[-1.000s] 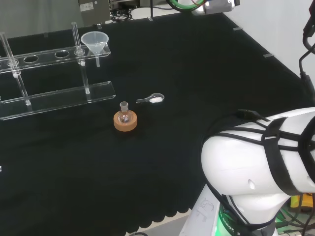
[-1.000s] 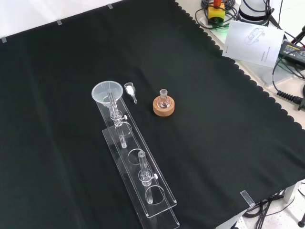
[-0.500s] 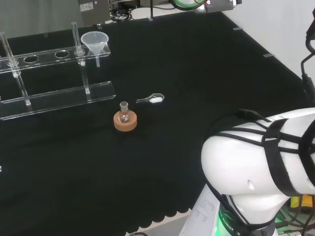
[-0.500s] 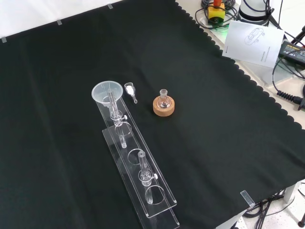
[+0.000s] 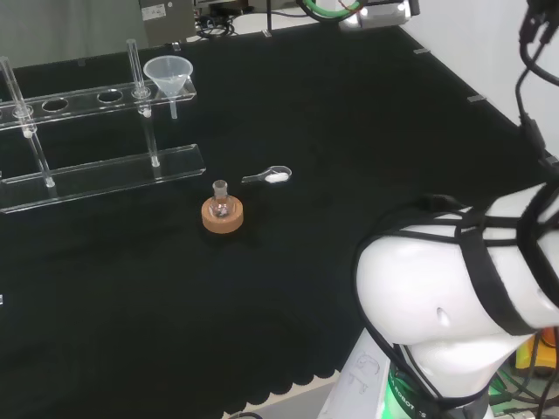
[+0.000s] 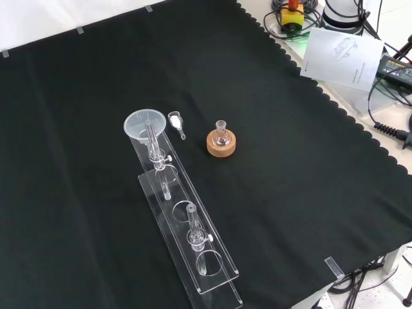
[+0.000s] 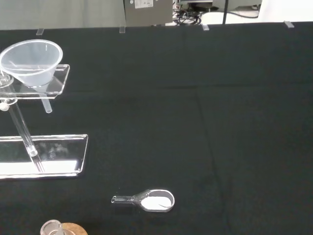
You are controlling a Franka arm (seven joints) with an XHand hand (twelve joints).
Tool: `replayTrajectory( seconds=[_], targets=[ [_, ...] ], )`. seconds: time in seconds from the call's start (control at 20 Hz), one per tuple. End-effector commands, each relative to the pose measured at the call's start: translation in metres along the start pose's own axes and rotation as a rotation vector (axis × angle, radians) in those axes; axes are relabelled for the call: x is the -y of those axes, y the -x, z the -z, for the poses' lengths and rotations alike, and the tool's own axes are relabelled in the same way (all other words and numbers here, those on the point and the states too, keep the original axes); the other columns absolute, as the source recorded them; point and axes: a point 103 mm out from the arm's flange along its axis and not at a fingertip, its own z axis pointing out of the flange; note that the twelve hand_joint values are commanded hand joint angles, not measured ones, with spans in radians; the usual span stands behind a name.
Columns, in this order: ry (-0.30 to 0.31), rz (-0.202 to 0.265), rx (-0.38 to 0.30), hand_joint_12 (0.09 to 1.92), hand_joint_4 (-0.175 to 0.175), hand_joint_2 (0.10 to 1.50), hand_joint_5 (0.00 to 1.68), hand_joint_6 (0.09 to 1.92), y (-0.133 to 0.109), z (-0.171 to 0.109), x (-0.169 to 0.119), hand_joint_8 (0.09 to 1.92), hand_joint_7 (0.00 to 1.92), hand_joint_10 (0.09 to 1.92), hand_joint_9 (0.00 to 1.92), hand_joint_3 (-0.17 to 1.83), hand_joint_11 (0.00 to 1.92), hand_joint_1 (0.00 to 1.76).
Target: Pick up the funnel from the transparent funnel stand.
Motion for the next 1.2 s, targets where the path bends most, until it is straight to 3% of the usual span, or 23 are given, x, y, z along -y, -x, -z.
replayTrajectory(
  seconds=[0.05, 0.35, 0.7, 1.2],
  targets=[
    [-0.011, 0.060, -0.011, 1.35, -0.007, 1.19, 0.22, 0.09, 0.001, -0.019, -0.083, 0.45, 0.01, 0.64, 0.10, 0.38, 0.00, 0.00],
    [-0.077, 0.122, 0.047, 1.35, -0.010, 1.18, 0.22, 0.09, -0.035, -0.045, -0.124, 0.46, 0.03, 0.64, 0.11, 0.36, 0.00, 0.00],
    [-0.137, 0.196, 0.074, 1.34, -0.011, 1.16, 0.22, 0.09, -0.082, -0.074, -0.151, 0.48, 0.05, 0.65, 0.13, 0.34, 0.00, 0.02],
    [-0.193, 0.255, 0.121, 1.38, -0.027, 1.00, 0.27, 0.09, -0.128, -0.092, -0.185, 0.61, 0.11, 0.70, 0.19, 0.24, 0.00, 0.36]
  ],
)
